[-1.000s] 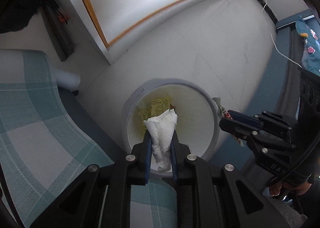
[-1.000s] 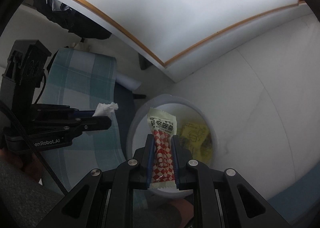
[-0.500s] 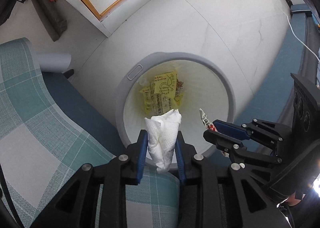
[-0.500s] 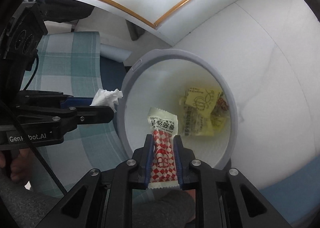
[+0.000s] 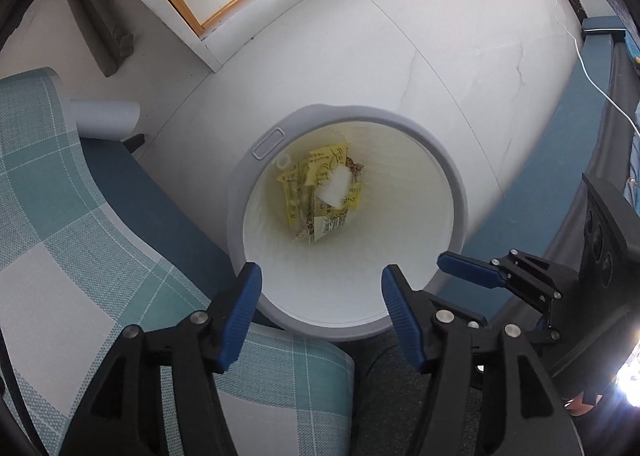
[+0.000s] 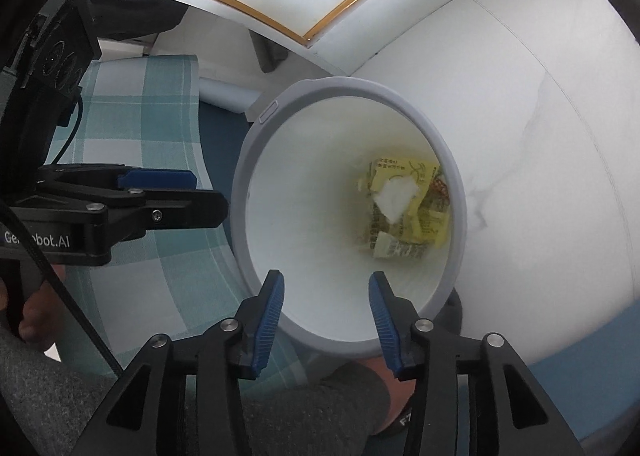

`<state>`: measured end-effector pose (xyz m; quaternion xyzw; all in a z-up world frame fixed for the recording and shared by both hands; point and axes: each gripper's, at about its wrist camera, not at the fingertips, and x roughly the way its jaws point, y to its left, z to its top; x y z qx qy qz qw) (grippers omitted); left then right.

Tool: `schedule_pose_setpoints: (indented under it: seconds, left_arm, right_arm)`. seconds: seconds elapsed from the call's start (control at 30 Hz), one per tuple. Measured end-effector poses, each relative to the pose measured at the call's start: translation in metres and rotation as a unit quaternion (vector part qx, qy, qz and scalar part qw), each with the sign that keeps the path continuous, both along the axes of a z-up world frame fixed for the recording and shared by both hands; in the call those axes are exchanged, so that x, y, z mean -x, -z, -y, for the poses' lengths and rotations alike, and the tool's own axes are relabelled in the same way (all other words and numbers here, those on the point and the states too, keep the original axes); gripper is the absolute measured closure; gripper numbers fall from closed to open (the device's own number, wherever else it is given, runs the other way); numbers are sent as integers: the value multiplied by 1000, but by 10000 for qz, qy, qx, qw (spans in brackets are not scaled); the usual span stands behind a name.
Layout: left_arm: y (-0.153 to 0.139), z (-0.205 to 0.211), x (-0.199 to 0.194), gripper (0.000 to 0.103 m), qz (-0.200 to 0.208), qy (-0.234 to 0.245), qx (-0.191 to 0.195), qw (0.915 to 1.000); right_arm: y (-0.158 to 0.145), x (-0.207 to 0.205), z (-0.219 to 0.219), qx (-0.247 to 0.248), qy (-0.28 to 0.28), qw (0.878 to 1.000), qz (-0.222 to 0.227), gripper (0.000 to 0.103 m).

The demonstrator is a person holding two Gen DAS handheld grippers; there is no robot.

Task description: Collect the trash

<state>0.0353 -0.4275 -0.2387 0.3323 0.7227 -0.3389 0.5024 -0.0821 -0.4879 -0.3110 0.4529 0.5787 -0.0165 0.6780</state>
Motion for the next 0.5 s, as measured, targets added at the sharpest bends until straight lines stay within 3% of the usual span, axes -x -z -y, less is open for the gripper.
schedule_pose_setpoints:
  seconds: [0.3, 0.5]
  left_arm:
    - [-20, -3, -5, 44, 380, -72, 106, 9992]
    - [-60, -10, -13, 43, 847, -294, 678, 9937]
  right_arm:
    - [-25, 18, 10, 258, 117, 9996, 100, 48]
    - [-51, 23, 22, 594, 210, 9977, 247, 44]
